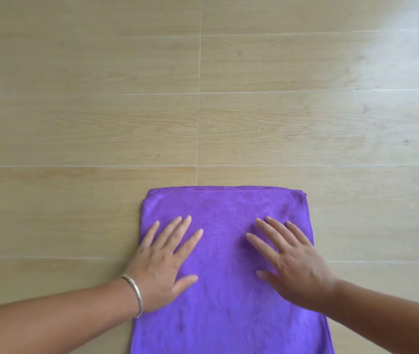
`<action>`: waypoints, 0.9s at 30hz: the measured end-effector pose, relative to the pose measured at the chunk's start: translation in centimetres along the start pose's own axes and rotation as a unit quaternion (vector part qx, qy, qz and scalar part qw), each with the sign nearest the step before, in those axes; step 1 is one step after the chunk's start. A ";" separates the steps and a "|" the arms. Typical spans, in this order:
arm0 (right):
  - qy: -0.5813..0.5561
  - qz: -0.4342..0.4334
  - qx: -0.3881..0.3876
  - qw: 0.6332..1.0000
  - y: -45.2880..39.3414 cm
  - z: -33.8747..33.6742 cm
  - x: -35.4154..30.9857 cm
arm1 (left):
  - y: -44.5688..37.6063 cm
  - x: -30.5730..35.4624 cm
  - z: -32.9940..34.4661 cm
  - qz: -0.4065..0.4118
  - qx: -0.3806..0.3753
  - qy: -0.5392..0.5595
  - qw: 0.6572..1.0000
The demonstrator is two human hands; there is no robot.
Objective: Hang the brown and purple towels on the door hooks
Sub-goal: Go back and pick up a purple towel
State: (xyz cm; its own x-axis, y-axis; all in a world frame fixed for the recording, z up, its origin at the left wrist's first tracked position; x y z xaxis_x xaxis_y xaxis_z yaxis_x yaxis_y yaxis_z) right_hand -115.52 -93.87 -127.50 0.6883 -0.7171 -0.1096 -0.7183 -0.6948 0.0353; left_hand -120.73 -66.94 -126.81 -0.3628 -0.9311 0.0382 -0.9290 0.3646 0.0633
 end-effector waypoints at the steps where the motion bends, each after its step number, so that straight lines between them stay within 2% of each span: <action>1: 0.000 0.015 -0.019 1.000 0.4 0.4 -0.2 | 0.8 0.8 0.6 0.001 -0.020 -0.002 1.000; 4: 0.009 0.018 -0.040 0.999 0.1 1.1 0.5 | 0.9 1.1 1.5 -0.010 -0.055 -0.004 0.998; 8: 0.021 0.017 -0.063 0.998 -3.3 0.7 2.5 | -2.1 -1.8 2.2 -0.029 -0.070 -0.008 0.997; 15: 0.144 0.041 -0.083 0.985 -11.1 -0.3 6.1 | -10.1 -7.7 0.6 -0.039 -0.099 -0.123 0.987; 17: 0.129 0.039 -0.075 0.988 -11.0 -0.7 5.0 | -10.5 -7.3 0.2 -0.043 -0.097 -0.131 0.986; 19: 0.069 -0.004 -0.062 0.996 -9.4 -1.1 3.0 | -9.1 -5.7 0.0 -0.016 -0.085 -0.109 0.990; 21: 0.026 -0.064 -0.051 0.996 -6.5 -1.2 1.0 | -6.3 -3.4 0.1 0.045 -0.065 -0.071 0.994; 24: 0.007 -0.136 -0.054 0.989 -1.3 -0.1 -0.5 | -1.5 -1.1 0.3 0.142 -0.058 -0.051 0.987; 27: 0.027 -0.169 -0.054 0.984 2.9 1.4 -0.5 | 2.8 -1.0 1.0 0.197 -0.075 -0.066 0.975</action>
State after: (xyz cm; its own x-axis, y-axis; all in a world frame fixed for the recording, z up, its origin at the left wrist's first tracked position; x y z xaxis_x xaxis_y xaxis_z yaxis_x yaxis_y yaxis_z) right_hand -118.08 -95.42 -128.71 0.8924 -0.4440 -0.0810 -0.4346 -0.8938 0.1107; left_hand -123.03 -65.03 -127.69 -0.7043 -0.7088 -0.0385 -0.6987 0.6826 0.2143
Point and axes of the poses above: each hand's wrist, its own y-axis away from the middle knuckle, its own z-axis out of the palm, x = y × z, the point moved 3 cm from there along -y, towards the middle knuckle, and after that the axes turned 12 degrees about x, right-handed, at the moved point
